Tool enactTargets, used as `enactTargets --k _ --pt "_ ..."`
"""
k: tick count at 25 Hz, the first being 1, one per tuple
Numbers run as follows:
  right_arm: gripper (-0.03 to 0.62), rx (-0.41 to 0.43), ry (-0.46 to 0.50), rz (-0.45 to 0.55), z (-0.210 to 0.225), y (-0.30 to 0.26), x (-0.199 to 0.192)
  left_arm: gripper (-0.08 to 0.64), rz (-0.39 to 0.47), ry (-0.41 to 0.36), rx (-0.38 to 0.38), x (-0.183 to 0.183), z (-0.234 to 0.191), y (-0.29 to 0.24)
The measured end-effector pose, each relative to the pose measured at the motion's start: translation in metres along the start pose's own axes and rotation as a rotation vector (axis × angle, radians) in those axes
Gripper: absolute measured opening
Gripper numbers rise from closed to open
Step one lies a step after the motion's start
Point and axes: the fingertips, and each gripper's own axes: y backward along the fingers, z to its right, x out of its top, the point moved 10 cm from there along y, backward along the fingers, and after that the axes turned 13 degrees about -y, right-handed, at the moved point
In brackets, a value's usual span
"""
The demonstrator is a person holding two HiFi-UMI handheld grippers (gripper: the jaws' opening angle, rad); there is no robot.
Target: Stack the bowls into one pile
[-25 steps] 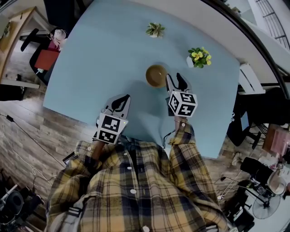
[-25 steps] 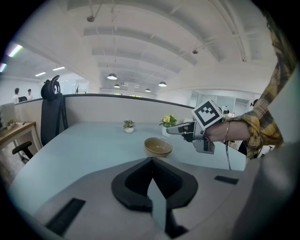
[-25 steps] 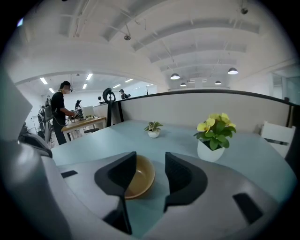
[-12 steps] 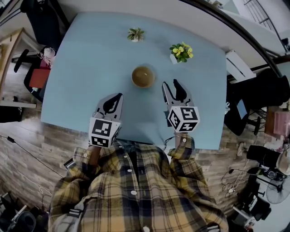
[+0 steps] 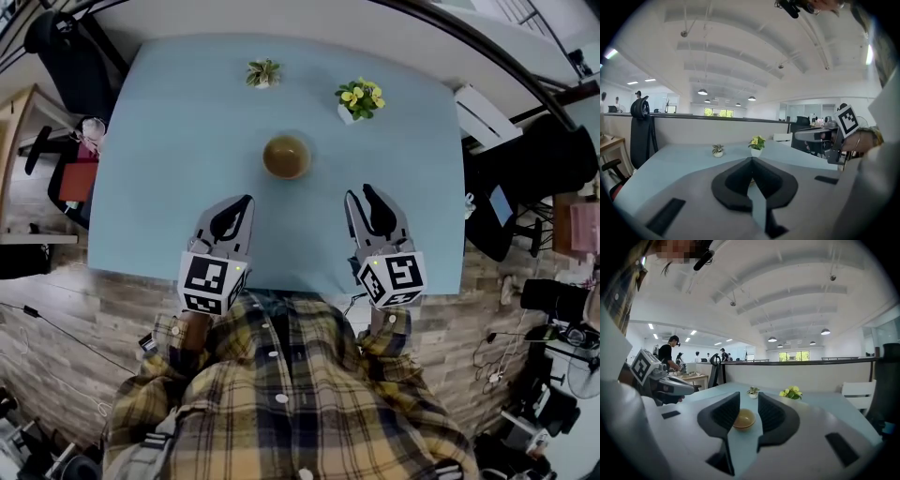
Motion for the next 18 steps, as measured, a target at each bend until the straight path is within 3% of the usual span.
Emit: enactTargets --k 5,13,18 --pt "0.054 -0.024 -0.031 -0.002 -0.004 0.022 -0.007 -0.01 0.002 -0.008 -0.023 0.003 0.005 0.002" --pt "0.003 -0.078 -0.049 0.013 -0.011 0.041 -0.017 -0.011 0.003 -0.014 -0.026 -0.001 0.005 0.013" --pt "0.003 -0.084 -0.06 0.017 -0.014 0.039 -0.02 -0.01 -0.006 -0.005 -0.021 -0.005 0.001 0.016"
